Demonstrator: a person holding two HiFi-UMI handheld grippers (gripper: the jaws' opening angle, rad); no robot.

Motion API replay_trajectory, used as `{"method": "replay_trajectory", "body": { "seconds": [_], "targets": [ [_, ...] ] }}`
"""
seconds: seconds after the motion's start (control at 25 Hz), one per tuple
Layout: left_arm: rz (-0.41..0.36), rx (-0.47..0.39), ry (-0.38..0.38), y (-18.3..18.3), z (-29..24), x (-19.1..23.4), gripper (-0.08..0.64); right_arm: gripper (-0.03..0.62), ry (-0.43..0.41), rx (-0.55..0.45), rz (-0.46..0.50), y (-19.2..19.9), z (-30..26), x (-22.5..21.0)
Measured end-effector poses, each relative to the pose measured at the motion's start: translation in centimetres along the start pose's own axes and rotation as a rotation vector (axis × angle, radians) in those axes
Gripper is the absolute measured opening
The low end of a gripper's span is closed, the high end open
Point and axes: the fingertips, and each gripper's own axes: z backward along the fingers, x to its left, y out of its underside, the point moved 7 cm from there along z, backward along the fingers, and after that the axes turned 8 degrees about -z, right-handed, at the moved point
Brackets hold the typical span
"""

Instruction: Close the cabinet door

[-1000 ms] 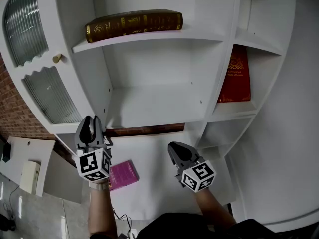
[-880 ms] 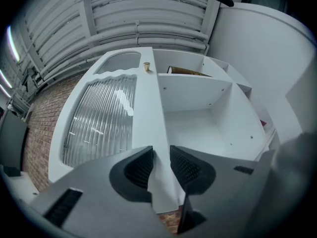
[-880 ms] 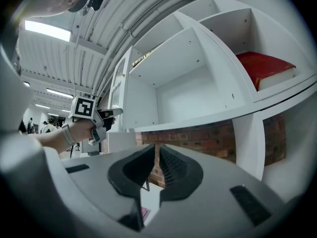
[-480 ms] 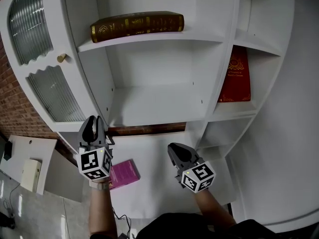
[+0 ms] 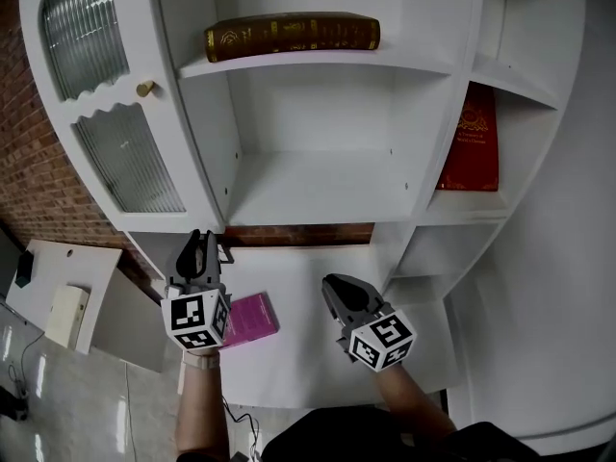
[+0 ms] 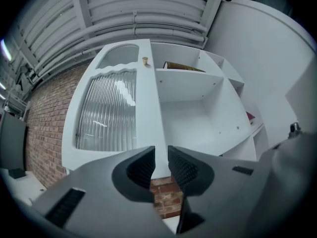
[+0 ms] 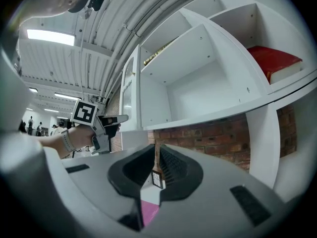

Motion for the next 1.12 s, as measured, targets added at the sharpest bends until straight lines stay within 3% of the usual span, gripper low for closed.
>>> {"method": "replay_trajectory", "body": {
  "seconds": [0.48,1.12],
  "targets": [
    [0.025,0.099,-0.004,3.2,8.1,-0.5,0.011,0.037,-0.165,0.088,-0.023,3.4,-0.6,6.1],
    [0.117,0.318,-0.078,10.3,21.8,0.7,0.009,0.037,-0.441,0.241,-0.009,8.6,-2.6,15.1]
  ]
}}
